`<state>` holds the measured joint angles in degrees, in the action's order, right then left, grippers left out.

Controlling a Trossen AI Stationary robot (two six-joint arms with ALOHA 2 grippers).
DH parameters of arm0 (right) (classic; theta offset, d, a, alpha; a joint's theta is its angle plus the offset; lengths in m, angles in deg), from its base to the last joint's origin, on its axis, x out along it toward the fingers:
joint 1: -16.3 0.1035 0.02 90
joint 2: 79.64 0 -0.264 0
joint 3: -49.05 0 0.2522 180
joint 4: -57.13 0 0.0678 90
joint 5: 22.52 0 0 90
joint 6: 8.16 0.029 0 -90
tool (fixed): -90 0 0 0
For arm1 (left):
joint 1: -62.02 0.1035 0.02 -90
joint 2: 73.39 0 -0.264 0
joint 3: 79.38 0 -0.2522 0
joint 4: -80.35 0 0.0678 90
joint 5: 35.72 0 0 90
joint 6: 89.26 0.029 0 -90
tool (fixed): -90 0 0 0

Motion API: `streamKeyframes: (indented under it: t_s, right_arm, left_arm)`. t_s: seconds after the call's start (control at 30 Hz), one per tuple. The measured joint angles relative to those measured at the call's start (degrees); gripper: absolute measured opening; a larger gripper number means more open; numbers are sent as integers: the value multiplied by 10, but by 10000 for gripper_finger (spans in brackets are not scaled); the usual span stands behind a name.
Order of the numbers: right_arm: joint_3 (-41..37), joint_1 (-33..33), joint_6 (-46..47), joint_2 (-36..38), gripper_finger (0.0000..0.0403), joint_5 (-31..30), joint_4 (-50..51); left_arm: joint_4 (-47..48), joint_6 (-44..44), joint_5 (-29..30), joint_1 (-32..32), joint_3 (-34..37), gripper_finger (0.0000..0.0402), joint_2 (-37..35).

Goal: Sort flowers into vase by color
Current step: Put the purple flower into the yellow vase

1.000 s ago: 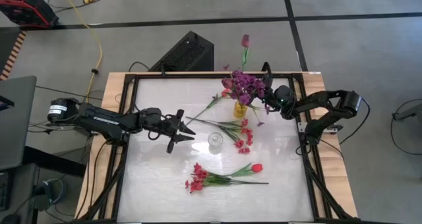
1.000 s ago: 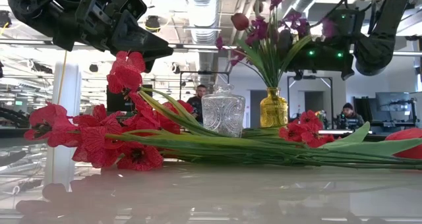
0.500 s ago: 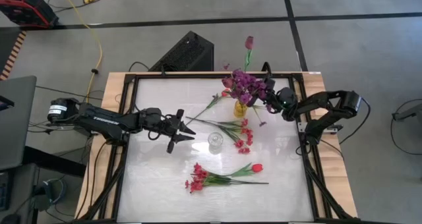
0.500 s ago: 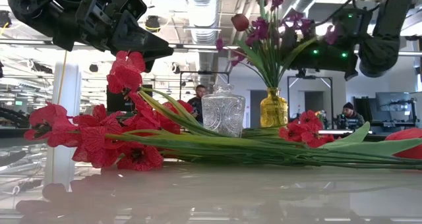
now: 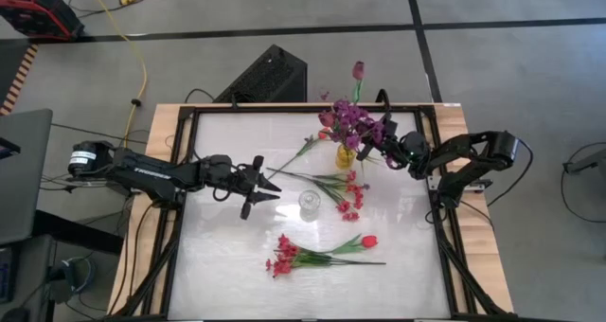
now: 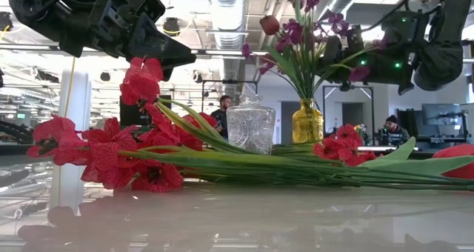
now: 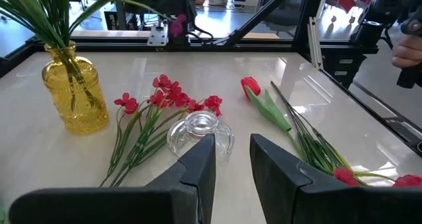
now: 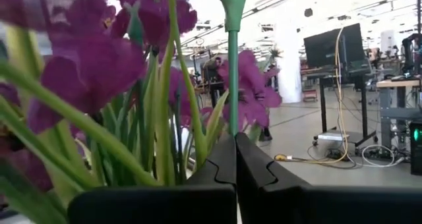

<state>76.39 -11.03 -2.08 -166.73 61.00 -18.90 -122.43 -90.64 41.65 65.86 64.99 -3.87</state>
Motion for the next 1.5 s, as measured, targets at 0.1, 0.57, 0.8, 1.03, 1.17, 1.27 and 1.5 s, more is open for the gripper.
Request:
streamKeyframes:
  t_s: [0.1, 0.57, 0.8, 1.03, 1.17, 1.27, 1.5]
  right_arm:
    - [0, -2, -1, 3, 18, -1, 0]
    - [-12, 4, -75, 187, 18, -62, 38]
    - [-100, 26, -104, 319, 18, -158, 38]
    - [-127, 55, -86, 352, 18, -182, 54]
    - [-106, 61, -83, 313, 18, -177, 41]
    - [-88, 61, -67, 254, 18, -177, 6]
    - [-20, 62, -60, 139, 17, -177, 3]
  left_arm:
    - [0, -1, 5, 0, 0, 82, 0]
    - [15, -15, 13, 0, 0, 82, 0]
    - [34, -14, 13, 1, 0, 82, 0]
    - [8, 18, 11, 13, 0, 82, 0]
    - [-31, 3, 11, 29, 0, 82, 0]
    - [-47, -16, 10, 36, 0, 82, 0]
    - [-50, -29, 10, 39, 0, 82, 0]
